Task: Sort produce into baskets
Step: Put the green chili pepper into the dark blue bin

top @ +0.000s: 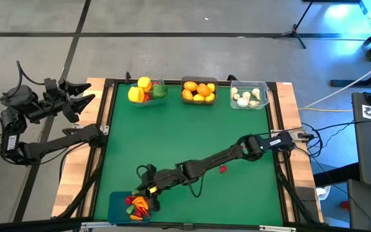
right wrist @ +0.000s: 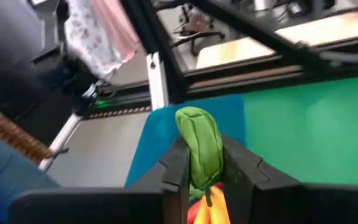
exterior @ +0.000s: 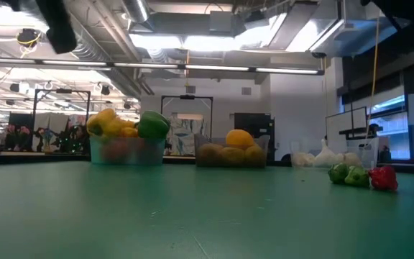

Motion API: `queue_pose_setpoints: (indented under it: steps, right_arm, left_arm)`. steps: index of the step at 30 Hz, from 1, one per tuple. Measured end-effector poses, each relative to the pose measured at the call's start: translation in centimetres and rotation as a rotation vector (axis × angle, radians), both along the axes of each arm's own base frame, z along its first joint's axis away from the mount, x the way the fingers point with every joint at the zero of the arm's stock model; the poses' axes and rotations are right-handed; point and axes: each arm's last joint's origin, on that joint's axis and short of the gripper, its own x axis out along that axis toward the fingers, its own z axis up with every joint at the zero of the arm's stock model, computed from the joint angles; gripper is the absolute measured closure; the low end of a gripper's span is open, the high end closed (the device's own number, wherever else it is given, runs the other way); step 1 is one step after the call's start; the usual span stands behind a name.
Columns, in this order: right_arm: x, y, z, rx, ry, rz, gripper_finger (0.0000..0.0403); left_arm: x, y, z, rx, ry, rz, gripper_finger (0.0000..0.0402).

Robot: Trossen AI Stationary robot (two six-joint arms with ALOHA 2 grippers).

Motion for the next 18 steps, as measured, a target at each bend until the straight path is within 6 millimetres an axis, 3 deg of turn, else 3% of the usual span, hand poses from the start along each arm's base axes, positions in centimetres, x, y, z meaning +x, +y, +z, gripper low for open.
queue_pose_setpoints:
  steps: [6,18]
  right_arm:
    - [-0.1,0.2,-0.8,-0.006,0.057,0.050,0.0318]
    - [-0.3,-0.2,-1.4,0.011,0.138,0.074,0.0238]
  left_arm:
    - [0.0,0.0,-0.1,-0.003,0.016,0.000,0.0093]
    - [0.0,0.0,-0.4,-0.015,0.044,0.000,0.0093]
